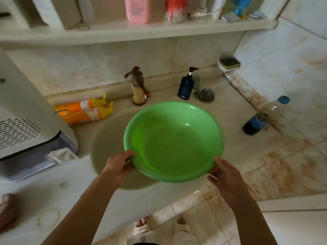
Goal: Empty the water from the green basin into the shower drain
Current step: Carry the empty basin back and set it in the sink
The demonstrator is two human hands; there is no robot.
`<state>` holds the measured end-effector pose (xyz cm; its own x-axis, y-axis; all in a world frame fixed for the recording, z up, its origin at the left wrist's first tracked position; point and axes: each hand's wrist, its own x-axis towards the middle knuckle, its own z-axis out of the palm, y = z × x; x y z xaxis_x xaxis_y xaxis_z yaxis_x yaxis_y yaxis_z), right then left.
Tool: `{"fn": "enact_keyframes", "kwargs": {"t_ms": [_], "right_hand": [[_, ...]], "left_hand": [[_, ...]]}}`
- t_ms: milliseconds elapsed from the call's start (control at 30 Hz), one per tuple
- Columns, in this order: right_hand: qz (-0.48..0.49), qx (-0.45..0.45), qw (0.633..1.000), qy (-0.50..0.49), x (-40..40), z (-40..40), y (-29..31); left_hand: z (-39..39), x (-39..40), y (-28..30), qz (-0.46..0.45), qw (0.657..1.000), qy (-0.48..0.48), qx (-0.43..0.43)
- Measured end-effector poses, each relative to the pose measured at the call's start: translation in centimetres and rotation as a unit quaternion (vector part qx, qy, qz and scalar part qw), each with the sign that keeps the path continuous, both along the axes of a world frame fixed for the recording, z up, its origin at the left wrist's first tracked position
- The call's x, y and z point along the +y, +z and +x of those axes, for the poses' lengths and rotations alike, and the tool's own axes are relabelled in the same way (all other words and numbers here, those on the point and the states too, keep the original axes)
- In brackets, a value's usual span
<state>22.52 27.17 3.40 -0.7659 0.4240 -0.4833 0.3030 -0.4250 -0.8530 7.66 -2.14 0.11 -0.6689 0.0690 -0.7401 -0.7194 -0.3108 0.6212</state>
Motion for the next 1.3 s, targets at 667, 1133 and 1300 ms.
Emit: {"fn": "enact_keyframes", "kwargs": {"t_ms": [667,1133,1300], "right_hand": [[0.079,-0.076,0.981,0.160,4.4,-11.7,-1.3],[0.127,-0.118,0.966,0.194,5.8,-16.0,-6.4],[0.144,-0.131,0.961,0.195,5.6,-16.1,-7.1]], "left_hand": [[1.2,0.1,-0.4,-0.016,0.988,0.153,0.021],[2.0,0.5,-4.2,-0.069,0.981,0.184,-0.009],[2.3,0.9,-5.3,-0.074,0.978,0.193,-0.028]]}}
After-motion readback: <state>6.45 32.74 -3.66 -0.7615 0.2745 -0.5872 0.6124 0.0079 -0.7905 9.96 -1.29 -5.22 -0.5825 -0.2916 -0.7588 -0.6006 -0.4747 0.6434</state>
